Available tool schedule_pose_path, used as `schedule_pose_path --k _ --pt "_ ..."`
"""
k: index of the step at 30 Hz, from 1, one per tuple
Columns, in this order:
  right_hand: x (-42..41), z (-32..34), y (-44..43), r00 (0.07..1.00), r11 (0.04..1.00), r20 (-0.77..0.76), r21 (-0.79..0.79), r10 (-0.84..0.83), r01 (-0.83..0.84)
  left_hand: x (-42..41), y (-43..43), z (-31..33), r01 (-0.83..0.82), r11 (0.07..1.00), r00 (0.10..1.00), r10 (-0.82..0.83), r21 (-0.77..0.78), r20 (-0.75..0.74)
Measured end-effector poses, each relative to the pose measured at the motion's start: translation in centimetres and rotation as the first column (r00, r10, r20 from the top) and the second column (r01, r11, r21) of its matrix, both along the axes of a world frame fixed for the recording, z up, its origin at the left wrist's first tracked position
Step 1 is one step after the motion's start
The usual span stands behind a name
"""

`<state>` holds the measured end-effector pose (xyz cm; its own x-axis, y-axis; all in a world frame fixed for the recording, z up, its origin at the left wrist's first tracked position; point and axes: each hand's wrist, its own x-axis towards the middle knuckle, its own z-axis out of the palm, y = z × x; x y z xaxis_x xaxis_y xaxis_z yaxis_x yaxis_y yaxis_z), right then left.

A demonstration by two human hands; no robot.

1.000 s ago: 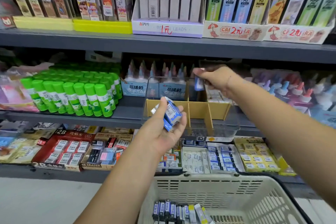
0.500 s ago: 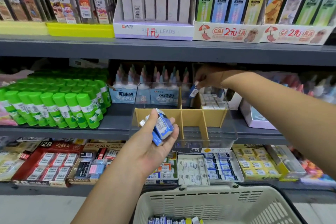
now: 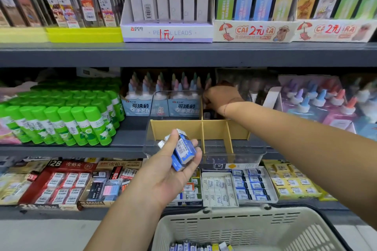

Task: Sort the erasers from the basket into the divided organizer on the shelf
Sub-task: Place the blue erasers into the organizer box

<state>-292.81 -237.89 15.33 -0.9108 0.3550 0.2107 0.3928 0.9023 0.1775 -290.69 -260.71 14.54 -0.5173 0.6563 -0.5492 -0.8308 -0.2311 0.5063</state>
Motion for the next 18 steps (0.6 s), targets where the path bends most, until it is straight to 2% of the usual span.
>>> schedule_pose_path --k 3,6,13,18 --pt "0.0 -0.2 0.1 1.000 1.000 -0.005 -0.010 -0.009 0.009 0.1 0.0 -0.1 0.005 1.000 1.000 -0.005 -0.005 -0.002" --pt "0.5 0.0 0.1 1.000 0.995 -0.006 -0.098 -0.016 0.015 0.2 -0.1 -0.2 0.001 1.000 1.000 -0.001 -0.010 0.003" --pt "0.8 -0.4 0.0 0.999 0.982 -0.010 -0.186 -0.040 0.038 0.4 0.0 -0.1 0.000 1.000 1.000 0.000 -0.017 0.007" --pt "1.0 -0.5 0.4 0.999 0.984 -0.002 -0.176 -0.040 0.039 0.5 -0.1 -0.1 0.002 1.000 1.000 -0.002 -0.024 -0.004"
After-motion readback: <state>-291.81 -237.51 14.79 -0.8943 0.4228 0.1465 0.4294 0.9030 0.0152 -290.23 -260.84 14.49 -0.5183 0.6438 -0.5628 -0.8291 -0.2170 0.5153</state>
